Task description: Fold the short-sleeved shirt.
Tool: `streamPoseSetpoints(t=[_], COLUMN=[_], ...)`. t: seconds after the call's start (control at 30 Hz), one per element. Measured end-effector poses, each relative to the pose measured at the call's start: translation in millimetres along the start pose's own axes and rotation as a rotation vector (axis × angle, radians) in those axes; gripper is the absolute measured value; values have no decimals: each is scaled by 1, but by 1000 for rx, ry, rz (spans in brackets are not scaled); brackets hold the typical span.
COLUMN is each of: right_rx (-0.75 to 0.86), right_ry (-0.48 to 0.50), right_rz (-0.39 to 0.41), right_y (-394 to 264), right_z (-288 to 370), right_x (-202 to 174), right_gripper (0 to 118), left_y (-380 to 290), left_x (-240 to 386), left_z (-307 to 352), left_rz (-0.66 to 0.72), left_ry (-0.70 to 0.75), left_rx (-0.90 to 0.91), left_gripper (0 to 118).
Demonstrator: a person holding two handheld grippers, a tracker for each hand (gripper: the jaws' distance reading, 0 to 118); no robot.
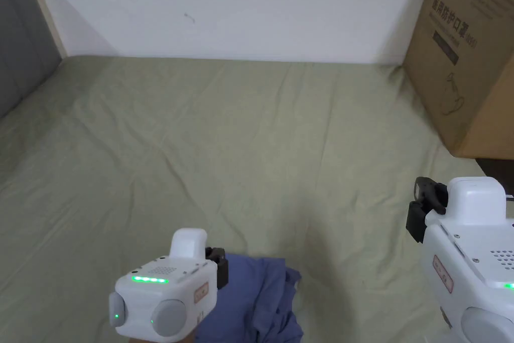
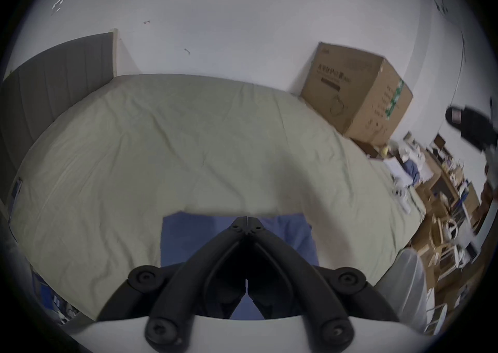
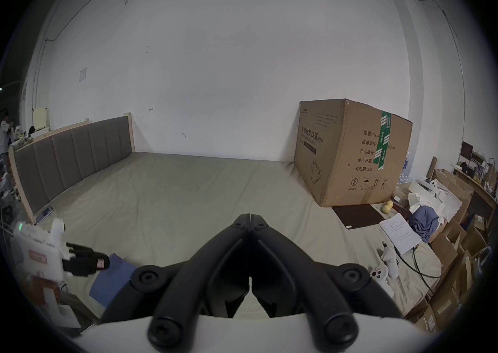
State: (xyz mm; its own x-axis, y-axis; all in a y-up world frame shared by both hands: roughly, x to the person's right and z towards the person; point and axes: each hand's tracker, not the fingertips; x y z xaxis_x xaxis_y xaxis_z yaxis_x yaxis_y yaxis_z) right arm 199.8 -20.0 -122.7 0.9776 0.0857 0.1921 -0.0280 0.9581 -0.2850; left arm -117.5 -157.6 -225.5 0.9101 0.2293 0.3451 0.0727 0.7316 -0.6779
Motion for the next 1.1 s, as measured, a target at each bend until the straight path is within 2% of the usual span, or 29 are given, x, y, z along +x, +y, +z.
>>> streamPoseSetpoints(t=[0.43, 0.53, 0.8, 0.9, 1.1], right_rx=[-32, -43, -49, -37, 11], right_ry=[-28, -37, -45, -36, -3], right_rz=[3, 0, -11, -9, -6], right_y=[-9, -12, -15, -10, 6], right_z=[-5, -6, -4, 0, 7], right_x=[17, 21, 23, 20, 5], right_gripper=[0, 0, 0, 0, 0], left_y=[-61, -72, -76, -53, 19], left_x=[75, 87, 94, 84, 62], left_z=[-62, -75, -75, -46, 26], left_rz=[-117, -175, -170, -61, -123], left_ry=[-42, -10, 33, -40, -62], left_rx=[-165, -176, -152, -36, 177], left_gripper=[0, 0, 0, 0, 0])
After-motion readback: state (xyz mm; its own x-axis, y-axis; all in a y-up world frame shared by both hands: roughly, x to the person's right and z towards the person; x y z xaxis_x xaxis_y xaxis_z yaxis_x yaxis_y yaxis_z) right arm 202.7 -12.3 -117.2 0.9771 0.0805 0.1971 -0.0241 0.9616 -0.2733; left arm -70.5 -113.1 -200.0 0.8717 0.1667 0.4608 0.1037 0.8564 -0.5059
